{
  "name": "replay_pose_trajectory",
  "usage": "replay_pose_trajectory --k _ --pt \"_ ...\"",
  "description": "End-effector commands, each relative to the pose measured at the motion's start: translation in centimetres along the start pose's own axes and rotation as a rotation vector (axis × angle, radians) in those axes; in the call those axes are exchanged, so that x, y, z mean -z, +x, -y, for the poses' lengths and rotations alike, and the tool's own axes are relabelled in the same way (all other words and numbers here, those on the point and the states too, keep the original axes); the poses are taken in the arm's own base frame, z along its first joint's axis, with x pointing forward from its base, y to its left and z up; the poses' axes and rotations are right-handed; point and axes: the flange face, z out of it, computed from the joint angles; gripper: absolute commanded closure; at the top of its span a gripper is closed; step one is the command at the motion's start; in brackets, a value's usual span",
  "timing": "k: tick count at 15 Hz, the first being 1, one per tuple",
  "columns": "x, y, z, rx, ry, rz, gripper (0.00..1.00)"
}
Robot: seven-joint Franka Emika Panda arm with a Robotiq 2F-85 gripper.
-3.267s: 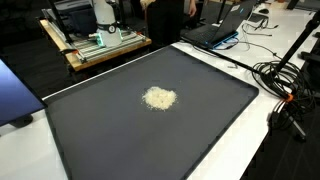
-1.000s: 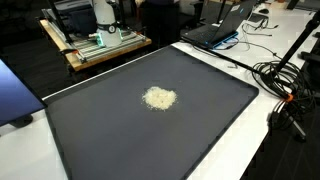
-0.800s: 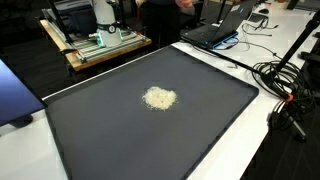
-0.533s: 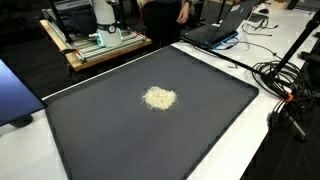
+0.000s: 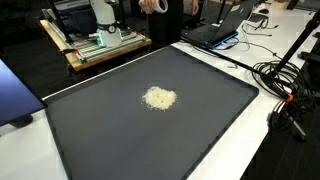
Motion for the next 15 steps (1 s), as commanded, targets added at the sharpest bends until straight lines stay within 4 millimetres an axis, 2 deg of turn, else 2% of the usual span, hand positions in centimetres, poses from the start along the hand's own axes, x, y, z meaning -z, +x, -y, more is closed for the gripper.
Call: replay_pose_trajectory --k 1,3,4,5,7,11,12,15 --pt "-0.5 2.8 -3.7 -0.03 -0.088 0.095 0.97" --pt "-1.3 3.7 -5.5 0.012 -0.134 0.139 0.97" --pt "-1.1 2.2 -4.1 -0.009 -0.095 0.093 0.97" --pt "-1.5 2.6 -4.5 -0.01 -0.096 0.101 0.88" --pt "-1.9 2.7 -4.5 -0.008 -0.093 0.107 0.88" --pt "-1.5 2.7 -4.3 -0.006 -0.096 0.1 0.88" --pt "-1.5 2.6 -4.3 -0.006 -0.096 0.1 0.97" --pt "-4.9 5.8 -3.5 0.004 -0.058 0.148 0.97"
